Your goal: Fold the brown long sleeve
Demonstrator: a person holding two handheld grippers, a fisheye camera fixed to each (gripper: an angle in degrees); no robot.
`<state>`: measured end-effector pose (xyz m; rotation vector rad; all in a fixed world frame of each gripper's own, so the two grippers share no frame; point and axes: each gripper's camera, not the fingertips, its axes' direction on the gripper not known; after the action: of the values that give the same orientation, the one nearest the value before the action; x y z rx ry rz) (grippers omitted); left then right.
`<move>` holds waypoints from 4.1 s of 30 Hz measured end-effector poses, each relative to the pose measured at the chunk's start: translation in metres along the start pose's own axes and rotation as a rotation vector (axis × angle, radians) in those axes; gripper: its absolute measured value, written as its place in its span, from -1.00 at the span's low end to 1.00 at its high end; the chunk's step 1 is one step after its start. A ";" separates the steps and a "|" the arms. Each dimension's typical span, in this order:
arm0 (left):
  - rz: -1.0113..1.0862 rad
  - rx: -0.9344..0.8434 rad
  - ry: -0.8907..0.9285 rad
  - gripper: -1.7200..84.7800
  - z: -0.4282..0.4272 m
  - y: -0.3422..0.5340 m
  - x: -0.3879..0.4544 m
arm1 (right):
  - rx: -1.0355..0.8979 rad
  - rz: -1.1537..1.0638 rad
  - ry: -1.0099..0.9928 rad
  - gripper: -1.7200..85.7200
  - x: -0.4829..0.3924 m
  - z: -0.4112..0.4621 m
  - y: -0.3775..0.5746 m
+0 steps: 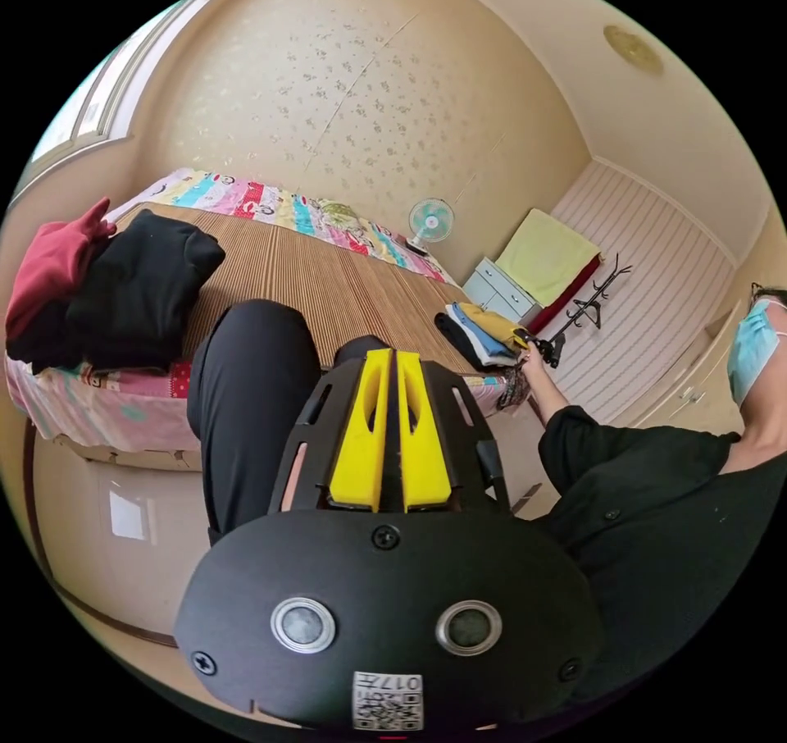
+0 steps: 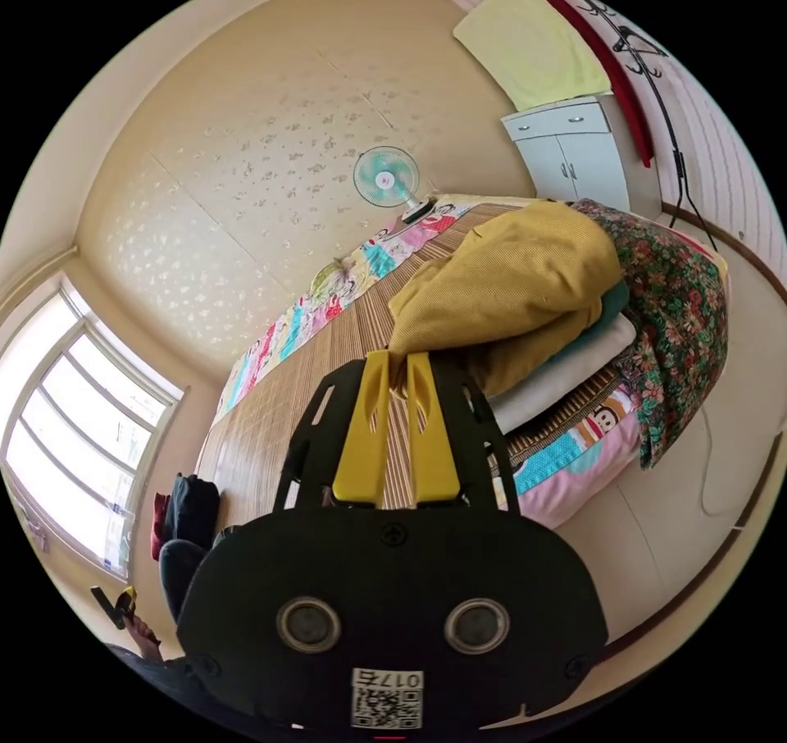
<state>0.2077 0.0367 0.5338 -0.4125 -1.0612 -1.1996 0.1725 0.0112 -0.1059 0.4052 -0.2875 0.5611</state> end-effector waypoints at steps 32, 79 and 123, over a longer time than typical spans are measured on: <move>-0.080 0.255 0.152 -0.88 -0.072 0.000 -0.113 | -0.584 -0.848 -0.909 -0.89 -0.375 -0.029 0.337; -0.348 0.067 0.485 -0.86 -0.036 -0.093 -0.210 | -0.345 -0.533 -0.269 -0.76 -0.231 0.086 0.342; -0.132 0.146 0.680 -0.87 -0.091 -0.106 -0.156 | -0.636 -0.761 -0.428 -0.89 -0.415 0.082 0.346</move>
<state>0.1558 0.0155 0.3325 0.1829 -0.5800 -1.2397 -0.3721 0.0525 -0.0866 -0.0111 -0.6581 -0.3787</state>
